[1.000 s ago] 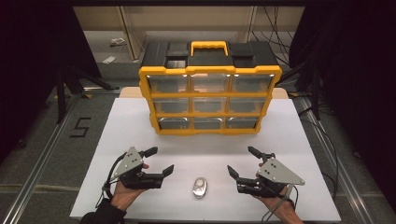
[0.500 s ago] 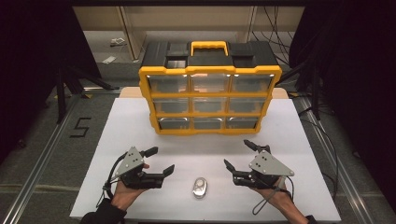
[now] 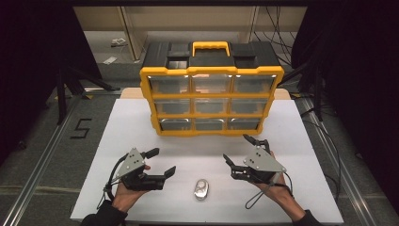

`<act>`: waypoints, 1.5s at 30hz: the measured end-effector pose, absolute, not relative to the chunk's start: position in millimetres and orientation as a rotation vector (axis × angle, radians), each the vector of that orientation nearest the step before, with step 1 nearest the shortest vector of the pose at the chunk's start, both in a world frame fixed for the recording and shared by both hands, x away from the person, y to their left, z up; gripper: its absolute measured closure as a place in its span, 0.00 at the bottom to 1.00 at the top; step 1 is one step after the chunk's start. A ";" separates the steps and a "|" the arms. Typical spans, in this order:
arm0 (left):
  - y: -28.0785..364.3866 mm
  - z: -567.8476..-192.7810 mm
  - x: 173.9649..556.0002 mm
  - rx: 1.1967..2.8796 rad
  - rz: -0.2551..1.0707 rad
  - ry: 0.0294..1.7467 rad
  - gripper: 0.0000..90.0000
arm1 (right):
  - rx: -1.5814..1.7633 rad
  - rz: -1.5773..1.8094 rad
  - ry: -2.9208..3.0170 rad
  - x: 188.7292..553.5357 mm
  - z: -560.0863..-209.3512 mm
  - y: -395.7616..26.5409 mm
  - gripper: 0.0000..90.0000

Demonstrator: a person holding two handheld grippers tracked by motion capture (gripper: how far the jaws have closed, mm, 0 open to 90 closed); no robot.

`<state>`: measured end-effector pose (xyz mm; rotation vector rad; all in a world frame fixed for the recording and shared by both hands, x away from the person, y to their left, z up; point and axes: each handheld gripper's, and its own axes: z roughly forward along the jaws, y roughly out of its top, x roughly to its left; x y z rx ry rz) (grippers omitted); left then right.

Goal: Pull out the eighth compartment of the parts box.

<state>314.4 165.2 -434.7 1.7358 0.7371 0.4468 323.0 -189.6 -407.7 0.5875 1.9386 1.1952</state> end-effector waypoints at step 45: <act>164.7 -434.3 315.2 1.738 0.436 0.732 0.16 | 0.224 0.730 1.885 380.7 -434.4 -162.6 0.27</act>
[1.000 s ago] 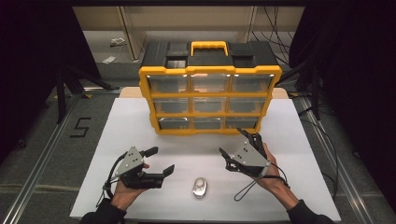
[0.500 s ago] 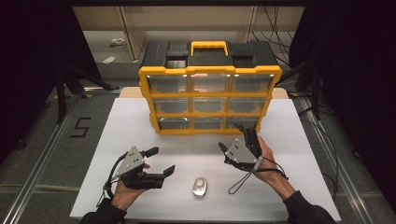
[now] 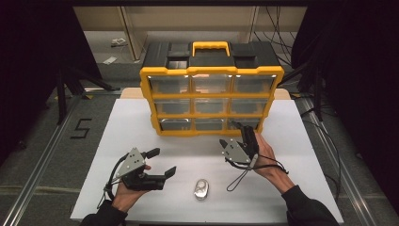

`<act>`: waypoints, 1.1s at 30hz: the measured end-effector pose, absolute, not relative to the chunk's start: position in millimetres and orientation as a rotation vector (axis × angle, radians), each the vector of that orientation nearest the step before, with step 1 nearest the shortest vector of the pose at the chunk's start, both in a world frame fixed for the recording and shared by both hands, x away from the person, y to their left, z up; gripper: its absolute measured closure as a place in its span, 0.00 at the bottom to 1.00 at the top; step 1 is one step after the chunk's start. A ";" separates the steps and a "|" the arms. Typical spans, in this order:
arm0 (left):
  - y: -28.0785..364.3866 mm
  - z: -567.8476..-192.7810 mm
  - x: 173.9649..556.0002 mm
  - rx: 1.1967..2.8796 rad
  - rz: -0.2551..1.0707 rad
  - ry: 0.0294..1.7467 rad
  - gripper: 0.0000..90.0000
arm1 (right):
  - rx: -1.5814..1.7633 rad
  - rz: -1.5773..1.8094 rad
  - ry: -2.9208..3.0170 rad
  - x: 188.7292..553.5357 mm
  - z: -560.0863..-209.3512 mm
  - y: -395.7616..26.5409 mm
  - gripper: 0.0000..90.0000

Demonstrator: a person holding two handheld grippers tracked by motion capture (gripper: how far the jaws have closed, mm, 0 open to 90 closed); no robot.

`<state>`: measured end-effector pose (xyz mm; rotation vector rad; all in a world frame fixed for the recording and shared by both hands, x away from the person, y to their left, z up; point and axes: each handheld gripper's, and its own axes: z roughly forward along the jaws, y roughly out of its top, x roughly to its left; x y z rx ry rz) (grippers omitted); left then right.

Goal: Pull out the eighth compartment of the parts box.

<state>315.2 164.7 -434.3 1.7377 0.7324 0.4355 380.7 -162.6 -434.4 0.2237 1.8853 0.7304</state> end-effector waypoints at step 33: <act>164.8 -433.9 314.8 1.733 0.435 0.730 0.16 | 0.038 0.525 1.796 411.7 -455.2 -143.3 0.36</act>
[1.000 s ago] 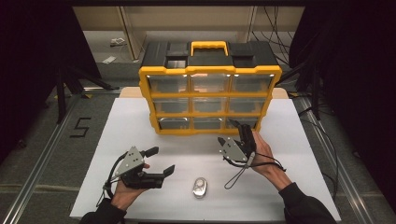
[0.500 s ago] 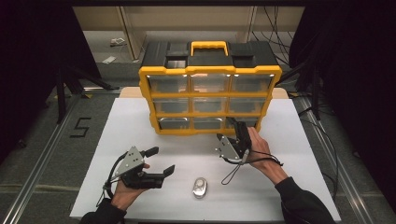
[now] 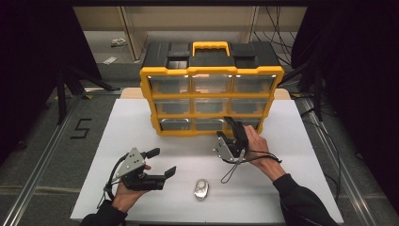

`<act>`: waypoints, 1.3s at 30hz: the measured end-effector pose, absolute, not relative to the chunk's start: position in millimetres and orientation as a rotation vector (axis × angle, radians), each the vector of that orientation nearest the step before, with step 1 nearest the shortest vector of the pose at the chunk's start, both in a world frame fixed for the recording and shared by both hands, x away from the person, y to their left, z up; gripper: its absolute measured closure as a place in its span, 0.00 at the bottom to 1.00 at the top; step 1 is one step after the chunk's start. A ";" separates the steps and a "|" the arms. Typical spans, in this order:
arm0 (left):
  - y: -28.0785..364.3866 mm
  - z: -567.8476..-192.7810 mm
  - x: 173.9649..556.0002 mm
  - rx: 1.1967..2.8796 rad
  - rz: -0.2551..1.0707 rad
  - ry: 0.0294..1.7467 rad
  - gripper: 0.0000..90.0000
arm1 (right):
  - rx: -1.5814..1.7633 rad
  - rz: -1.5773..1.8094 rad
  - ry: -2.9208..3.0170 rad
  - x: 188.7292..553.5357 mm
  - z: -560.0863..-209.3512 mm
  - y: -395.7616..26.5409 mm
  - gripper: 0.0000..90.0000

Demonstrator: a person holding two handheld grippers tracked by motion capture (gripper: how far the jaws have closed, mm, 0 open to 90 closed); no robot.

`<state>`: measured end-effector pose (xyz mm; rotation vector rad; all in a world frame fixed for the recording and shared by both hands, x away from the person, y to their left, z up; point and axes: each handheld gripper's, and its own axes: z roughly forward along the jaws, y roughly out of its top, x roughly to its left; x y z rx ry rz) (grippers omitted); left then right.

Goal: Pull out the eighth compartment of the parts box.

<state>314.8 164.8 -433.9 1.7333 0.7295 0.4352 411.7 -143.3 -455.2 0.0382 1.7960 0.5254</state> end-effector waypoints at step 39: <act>164.8 -433.8 315.1 1.734 0.428 0.734 0.16 | -0.082 0.380 1.694 429.4 -470.9 -136.9 0.52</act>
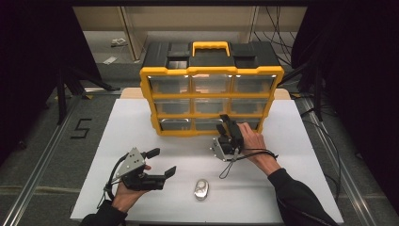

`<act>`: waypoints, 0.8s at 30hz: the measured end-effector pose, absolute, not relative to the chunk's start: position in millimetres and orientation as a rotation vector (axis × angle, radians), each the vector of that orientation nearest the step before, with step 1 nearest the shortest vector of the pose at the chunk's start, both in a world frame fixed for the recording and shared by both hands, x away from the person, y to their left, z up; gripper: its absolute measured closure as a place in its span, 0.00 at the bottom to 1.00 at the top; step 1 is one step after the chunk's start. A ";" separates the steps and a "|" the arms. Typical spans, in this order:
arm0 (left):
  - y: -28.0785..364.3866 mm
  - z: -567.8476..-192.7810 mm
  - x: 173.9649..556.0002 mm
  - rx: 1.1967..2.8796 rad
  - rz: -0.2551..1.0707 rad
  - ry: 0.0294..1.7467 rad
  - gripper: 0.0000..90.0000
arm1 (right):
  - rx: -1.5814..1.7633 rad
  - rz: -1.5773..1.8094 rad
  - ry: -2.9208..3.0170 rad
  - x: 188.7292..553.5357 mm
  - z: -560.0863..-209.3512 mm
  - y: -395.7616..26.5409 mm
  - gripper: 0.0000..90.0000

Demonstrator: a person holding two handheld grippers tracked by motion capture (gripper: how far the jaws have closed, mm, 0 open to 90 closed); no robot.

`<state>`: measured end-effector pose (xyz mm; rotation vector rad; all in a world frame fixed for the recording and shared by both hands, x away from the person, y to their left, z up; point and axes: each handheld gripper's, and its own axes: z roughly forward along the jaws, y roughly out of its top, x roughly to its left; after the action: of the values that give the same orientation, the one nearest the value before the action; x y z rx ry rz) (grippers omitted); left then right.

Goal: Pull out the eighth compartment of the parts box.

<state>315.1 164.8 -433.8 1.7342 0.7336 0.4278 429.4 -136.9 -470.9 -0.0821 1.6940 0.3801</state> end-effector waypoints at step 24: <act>165.0 -433.4 315.0 1.722 0.410 0.733 0.16 | -0.100 0.348 1.672 434.3 -474.2 -137.3 0.57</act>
<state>315.0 165.0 -433.4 1.7215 0.7332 0.4103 434.3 -137.3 -474.2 -0.0997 1.6716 0.3475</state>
